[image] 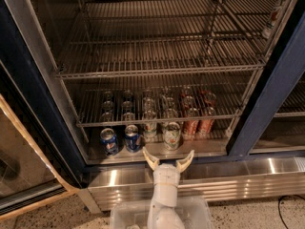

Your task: Pick 7up can from bottom shelf of fridge

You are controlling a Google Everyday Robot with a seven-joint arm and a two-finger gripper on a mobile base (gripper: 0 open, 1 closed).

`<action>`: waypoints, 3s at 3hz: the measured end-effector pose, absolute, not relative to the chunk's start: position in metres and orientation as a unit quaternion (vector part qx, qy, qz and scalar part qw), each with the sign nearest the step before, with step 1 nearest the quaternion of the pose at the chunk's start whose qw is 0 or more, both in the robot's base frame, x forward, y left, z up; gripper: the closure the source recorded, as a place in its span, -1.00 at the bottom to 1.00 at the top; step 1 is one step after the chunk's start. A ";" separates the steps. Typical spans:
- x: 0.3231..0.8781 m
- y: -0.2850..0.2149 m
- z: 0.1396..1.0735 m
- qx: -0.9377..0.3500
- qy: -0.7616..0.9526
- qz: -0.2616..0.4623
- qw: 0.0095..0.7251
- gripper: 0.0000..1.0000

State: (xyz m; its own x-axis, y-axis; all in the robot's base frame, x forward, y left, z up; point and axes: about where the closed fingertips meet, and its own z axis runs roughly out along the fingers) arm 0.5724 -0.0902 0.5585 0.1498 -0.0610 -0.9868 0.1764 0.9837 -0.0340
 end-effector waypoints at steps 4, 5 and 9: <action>0.589 -0.091 0.559 0.045 0.648 -0.059 0.758 -0.78; 0.600 -0.093 0.553 0.052 0.655 -0.050 0.753 -0.88; 0.634 -0.107 0.557 0.065 0.662 -0.052 0.745 -0.68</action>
Offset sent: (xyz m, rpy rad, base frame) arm 0.0189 0.0003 0.0054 0.0165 -0.0110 0.0353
